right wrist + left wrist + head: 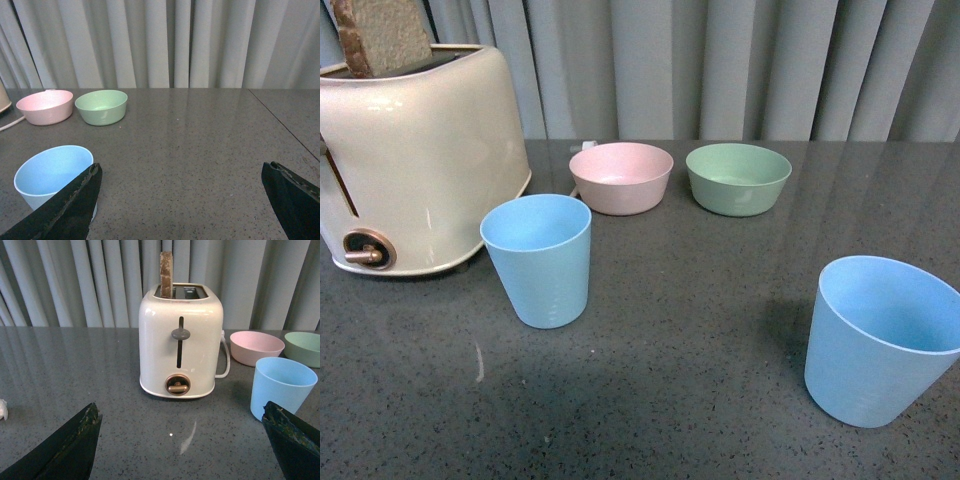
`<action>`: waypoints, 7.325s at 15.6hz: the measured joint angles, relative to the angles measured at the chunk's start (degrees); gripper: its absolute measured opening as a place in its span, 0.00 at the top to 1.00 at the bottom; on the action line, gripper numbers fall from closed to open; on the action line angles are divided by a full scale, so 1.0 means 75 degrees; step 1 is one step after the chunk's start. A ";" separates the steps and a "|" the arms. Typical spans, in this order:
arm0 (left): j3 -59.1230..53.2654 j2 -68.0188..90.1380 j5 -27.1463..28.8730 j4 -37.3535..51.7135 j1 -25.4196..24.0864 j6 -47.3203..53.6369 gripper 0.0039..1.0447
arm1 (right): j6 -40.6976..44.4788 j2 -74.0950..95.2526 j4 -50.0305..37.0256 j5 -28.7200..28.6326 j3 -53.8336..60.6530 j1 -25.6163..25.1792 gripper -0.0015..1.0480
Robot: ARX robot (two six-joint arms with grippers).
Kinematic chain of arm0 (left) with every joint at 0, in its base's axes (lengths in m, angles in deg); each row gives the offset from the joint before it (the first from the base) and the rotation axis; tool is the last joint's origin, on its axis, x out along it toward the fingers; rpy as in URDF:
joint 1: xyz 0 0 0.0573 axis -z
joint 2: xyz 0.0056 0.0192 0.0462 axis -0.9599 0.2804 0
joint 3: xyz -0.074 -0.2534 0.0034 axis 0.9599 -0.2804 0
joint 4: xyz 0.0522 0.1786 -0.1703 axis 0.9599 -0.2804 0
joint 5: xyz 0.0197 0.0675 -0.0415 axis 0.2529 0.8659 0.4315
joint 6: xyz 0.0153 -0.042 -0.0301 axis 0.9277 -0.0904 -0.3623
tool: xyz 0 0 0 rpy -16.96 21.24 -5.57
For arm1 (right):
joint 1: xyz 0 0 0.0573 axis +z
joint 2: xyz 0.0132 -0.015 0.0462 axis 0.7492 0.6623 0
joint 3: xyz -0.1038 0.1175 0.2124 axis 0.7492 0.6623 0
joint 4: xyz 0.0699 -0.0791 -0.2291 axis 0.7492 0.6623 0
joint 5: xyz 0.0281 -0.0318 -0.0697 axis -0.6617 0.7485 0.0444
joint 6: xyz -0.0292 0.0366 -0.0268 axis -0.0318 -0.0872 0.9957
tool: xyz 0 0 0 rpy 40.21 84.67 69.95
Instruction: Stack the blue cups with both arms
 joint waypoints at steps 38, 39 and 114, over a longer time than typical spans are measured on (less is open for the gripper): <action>0.6053 1.2117 -0.0423 0.1376 0.3410 0.1950 0.52 | -0.0003 0.0000 0.0003 0.0000 0.0000 0.0000 0.06; 0.6059 1.2115 -0.0425 0.1370 0.3410 0.1950 0.61 | 0.0000 0.0000 0.0003 0.0000 0.0000 0.0000 0.06; -0.0006 0.1282 0.0000 0.1399 0.0003 0.0082 0.99 | -0.0003 0.0000 0.0006 0.0000 0.0000 0.0000 0.06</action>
